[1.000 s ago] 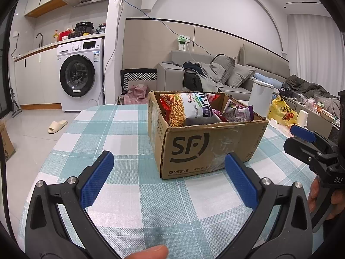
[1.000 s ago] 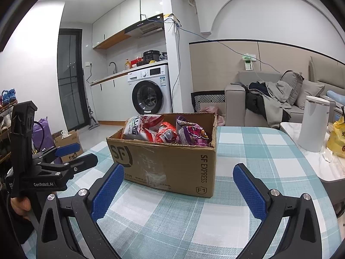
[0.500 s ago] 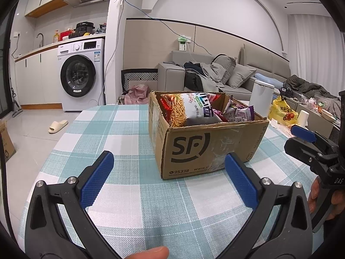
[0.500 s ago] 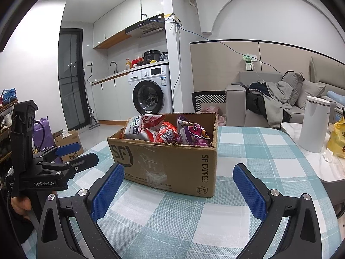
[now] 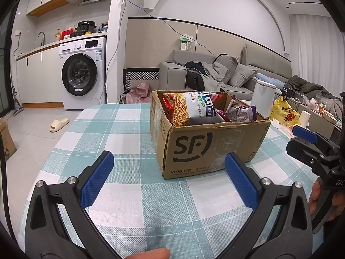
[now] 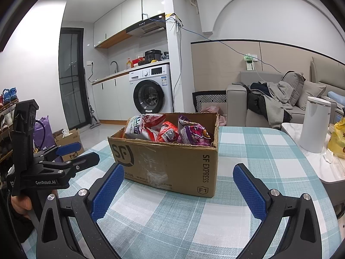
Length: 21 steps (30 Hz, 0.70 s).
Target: Organize snacks
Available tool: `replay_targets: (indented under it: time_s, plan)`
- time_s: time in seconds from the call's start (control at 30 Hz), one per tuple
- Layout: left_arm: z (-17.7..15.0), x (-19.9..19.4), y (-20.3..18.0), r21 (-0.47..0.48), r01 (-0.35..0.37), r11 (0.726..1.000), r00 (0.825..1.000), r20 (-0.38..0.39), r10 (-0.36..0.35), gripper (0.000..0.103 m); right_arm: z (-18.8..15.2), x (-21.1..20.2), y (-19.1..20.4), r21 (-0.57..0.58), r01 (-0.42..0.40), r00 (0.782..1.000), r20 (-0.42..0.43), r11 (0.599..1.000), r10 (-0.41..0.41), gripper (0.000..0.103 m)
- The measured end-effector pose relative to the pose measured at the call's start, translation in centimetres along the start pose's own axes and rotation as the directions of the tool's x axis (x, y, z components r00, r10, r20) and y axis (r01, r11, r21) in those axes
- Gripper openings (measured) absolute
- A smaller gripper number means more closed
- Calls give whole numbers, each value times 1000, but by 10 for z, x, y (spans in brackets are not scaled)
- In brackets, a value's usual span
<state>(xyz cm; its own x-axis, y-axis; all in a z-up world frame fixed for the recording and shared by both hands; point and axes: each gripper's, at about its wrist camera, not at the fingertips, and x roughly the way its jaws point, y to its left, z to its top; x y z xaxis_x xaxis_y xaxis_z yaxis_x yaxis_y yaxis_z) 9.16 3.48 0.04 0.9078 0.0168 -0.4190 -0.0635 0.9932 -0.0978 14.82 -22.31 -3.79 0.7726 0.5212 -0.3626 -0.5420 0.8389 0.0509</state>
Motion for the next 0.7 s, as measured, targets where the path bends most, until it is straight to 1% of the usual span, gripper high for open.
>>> replay_targets:
  time_s: [0.7]
  plan:
    - [0, 0, 2, -3, -4, 1000, 1000, 1, 4, 102, 0, 0, 1, 0, 0, 1000, 0, 1000, 0, 103]
